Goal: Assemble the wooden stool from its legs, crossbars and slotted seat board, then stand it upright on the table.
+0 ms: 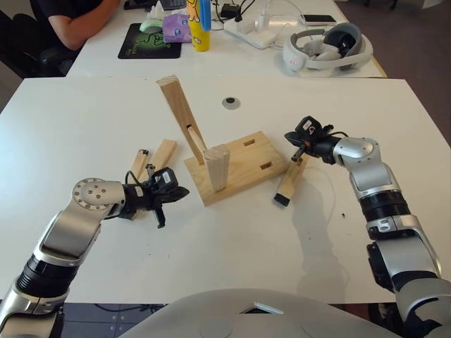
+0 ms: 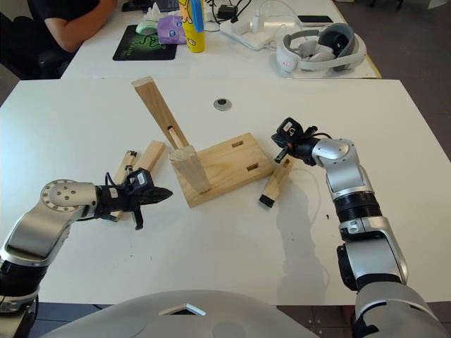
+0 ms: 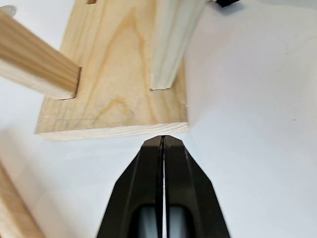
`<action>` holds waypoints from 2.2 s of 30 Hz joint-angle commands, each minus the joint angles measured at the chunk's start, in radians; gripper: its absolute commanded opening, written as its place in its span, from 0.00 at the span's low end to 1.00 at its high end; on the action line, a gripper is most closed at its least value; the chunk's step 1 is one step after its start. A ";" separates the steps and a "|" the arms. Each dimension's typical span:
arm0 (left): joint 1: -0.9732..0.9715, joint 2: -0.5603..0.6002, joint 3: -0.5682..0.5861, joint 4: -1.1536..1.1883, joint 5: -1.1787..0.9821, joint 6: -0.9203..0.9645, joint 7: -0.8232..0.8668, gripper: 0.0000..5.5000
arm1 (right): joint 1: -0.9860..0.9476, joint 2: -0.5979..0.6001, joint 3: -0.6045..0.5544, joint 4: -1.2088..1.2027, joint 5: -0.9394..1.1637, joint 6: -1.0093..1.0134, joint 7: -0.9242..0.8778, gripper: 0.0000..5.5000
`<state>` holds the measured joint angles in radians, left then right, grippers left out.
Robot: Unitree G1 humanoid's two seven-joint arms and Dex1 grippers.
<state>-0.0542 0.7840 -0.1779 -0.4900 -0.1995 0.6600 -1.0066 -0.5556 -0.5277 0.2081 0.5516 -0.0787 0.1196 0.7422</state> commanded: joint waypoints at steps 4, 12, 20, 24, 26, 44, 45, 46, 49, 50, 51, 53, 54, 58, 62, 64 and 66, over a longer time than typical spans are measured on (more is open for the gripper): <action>-0.040 -0.042 -0.213 -0.031 0.053 -0.013 0.012 0.00 | -0.045 0.014 0.082 0.063 -0.074 -0.022 0.072 0.00; -0.050 -0.075 -0.358 0.053 0.258 -0.026 0.157 0.00 | -0.060 -0.002 0.111 0.015 -0.075 -0.021 0.201 0.00; -0.064 -0.032 -0.345 0.115 0.332 -0.057 0.182 0.00 | 0.067 -0.124 0.123 -0.329 -0.032 0.096 0.391 0.00; -0.061 -0.040 -0.340 0.133 0.329 -0.078 0.180 0.00 | 0.166 -0.207 0.127 -0.563 0.032 0.206 0.508 0.00; -0.053 -0.045 -0.336 0.140 0.324 -0.085 0.182 0.00 | 0.166 -0.220 0.116 -0.592 0.049 0.229 0.523 0.00; -0.048 -0.061 -0.334 0.133 0.320 -0.076 0.174 0.00 | 0.038 -0.075 0.193 -0.354 -0.009 0.167 0.400 0.00; -0.046 -0.061 -0.335 0.129 0.319 -0.074 0.174 0.00 | 0.033 -0.070 0.195 -0.345 -0.020 0.165 0.389 0.00; -0.043 -0.061 -0.336 0.125 0.319 -0.072 0.174 0.00 | 0.030 -0.068 0.199 -0.339 -0.030 0.165 0.381 0.00; -0.037 -0.060 -0.336 0.124 0.321 -0.068 0.175 0.00 | 0.018 -0.088 0.239 -0.326 -0.077 0.150 0.386 0.00; -0.038 -0.061 -0.333 0.122 0.321 -0.064 0.178 0.00 | 0.019 -0.101 0.258 -0.327 -0.093 0.145 0.405 0.00; -0.038 -0.061 -0.331 0.123 0.322 -0.062 0.180 0.00 | 0.021 -0.113 0.271 -0.331 -0.103 0.143 0.423 0.00; -0.041 -0.062 -0.325 0.131 0.325 -0.060 0.187 0.00 | 0.035 -0.142 0.301 -0.360 -0.109 0.160 0.481 0.00; -0.043 -0.064 -0.319 0.138 0.327 -0.060 0.194 0.00 | 0.047 -0.160 0.315 -0.383 -0.107 0.176 0.516 0.00; -0.055 -0.071 -0.303 0.170 0.342 -0.057 0.229 0.00 | 0.099 -0.191 0.330 -0.486 -0.059 0.238 0.584 0.00; -0.071 -0.089 -0.283 0.208 0.361 -0.064 0.278 0.00 | 0.113 -0.096 0.251 -0.546 0.029 0.253 0.500 0.00; -0.074 -0.103 -0.278 0.215 0.364 -0.061 0.292 0.00 | 0.101 -0.041 0.216 -0.543 0.054 0.260 0.441 0.00; -0.077 -0.120 -0.274 0.218 0.367 -0.060 0.308 0.00 | 0.097 -0.014 0.177 -0.572 0.098 0.304 0.417 0.00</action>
<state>-0.1470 0.6761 -0.4469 -0.3055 0.1501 0.5710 -0.7081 -0.4472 -0.5682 0.4321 0.0102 -0.0210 0.3851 1.1878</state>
